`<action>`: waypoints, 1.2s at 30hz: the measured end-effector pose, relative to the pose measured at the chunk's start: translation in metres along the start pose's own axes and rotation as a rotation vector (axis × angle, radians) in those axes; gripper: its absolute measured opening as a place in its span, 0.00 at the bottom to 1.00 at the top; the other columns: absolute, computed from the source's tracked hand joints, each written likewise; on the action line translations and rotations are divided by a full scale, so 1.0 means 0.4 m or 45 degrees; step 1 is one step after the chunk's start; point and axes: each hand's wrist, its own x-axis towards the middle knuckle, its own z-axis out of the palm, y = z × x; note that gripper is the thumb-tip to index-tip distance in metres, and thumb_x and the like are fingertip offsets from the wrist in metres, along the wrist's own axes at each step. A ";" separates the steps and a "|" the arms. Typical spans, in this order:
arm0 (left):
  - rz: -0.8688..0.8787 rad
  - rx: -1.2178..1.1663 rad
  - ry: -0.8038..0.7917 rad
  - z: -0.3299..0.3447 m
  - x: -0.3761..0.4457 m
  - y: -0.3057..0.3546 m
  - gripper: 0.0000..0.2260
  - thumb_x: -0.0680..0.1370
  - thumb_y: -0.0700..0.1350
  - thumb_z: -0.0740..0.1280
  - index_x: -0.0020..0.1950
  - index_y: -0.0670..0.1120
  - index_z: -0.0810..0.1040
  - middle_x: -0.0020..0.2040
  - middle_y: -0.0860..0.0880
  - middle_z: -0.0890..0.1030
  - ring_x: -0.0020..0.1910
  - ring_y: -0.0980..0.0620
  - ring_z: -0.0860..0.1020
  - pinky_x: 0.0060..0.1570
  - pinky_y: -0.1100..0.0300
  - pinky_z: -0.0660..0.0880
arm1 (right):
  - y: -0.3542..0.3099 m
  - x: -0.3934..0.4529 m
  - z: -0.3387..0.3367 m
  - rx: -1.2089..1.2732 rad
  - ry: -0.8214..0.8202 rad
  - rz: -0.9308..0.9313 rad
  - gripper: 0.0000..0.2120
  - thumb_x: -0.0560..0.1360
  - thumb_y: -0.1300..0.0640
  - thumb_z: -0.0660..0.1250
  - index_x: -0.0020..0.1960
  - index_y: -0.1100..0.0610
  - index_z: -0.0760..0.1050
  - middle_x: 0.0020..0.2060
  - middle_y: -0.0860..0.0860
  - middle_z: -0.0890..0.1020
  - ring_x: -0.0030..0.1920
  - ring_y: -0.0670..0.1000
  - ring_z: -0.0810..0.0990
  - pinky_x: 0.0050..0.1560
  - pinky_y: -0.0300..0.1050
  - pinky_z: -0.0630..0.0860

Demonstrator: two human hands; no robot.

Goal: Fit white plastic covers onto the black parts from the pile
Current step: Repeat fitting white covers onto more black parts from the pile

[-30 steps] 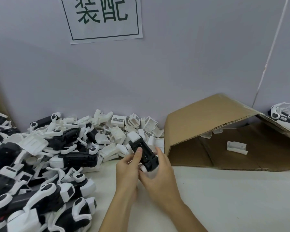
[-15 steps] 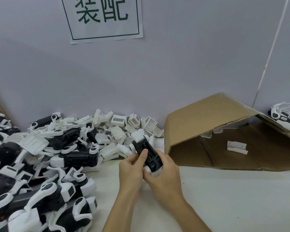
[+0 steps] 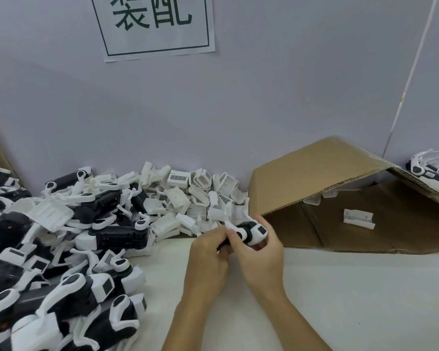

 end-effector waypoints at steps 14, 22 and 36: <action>0.109 0.109 0.004 -0.009 0.003 0.004 0.15 0.70 0.31 0.64 0.48 0.47 0.84 0.40 0.57 0.83 0.40 0.60 0.78 0.41 0.72 0.70 | -0.012 0.014 -0.003 -0.022 -0.010 -0.024 0.25 0.66 0.56 0.82 0.60 0.54 0.79 0.42 0.39 0.85 0.43 0.41 0.84 0.40 0.31 0.78; -0.479 -0.413 0.334 0.004 0.023 0.021 0.09 0.83 0.36 0.60 0.52 0.44 0.79 0.39 0.55 0.83 0.39 0.58 0.81 0.38 0.68 0.75 | -0.013 -0.022 0.005 0.008 -0.164 -0.090 0.16 0.79 0.53 0.66 0.65 0.45 0.71 0.61 0.42 0.79 0.63 0.40 0.77 0.55 0.30 0.74; -0.999 -1.315 0.451 -0.018 0.042 0.019 0.13 0.79 0.44 0.69 0.61 0.39 0.73 0.40 0.47 0.81 0.35 0.52 0.81 0.34 0.59 0.78 | -0.015 -0.001 0.003 -0.073 -0.226 0.194 0.13 0.83 0.64 0.57 0.53 0.53 0.79 0.37 0.50 0.83 0.37 0.50 0.83 0.35 0.36 0.74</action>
